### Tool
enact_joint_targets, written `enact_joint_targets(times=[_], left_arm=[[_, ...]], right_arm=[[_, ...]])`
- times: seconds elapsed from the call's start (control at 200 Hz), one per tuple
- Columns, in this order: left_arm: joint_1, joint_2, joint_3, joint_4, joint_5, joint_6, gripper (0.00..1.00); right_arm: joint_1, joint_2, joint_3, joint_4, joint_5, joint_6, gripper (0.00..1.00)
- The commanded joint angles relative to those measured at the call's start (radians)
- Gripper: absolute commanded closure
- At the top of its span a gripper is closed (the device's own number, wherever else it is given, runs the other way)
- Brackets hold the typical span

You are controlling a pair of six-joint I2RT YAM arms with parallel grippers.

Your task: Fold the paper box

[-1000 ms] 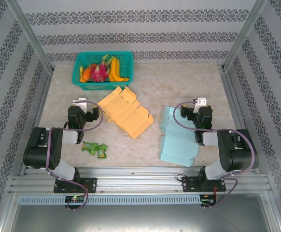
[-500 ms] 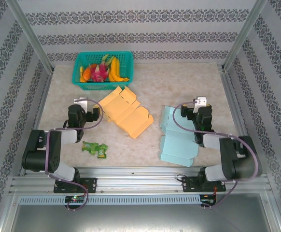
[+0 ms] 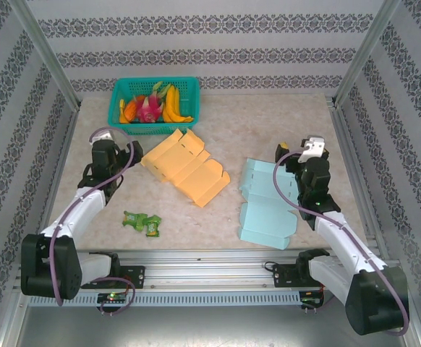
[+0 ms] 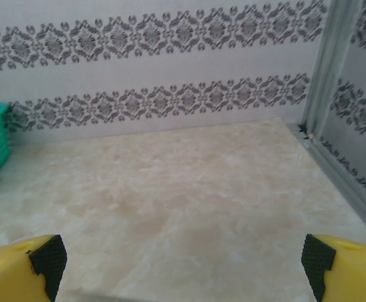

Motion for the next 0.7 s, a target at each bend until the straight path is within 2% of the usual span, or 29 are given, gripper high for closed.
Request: enact_joint_targets(times=[0.0,0.265,0.375,0.48,0.694], left_arm=[[-0.041,-0.006,-0.019,-0.163,0.075,-0.274,0.0],[-0.241,0.077,0.176,-0.414,-0.097,-0.458,0.0],[-0.295,0.143,0.247,-0.52,-0.151,-0.528,0.0],[-0.327,0.189,0.268,-0.52,-0.18,-0.545,0.01],[-0.332,0.286,0.284,-0.475,-0.187,-0.544,0.13]], right_arm=[[0.03,-0.006,0.072,-0.11,-0.049,0.051,0.02],[0.077,0.035,0.172,-0.239,-0.044,0.024,0.02],[0.087,0.042,0.191,-0.267,-0.021,0.01,0.02],[0.09,0.042,0.205,-0.289,-0.028,0.007,0.02],[0.091,0.012,0.205,-0.3,-0.022,0.013,0.02]])
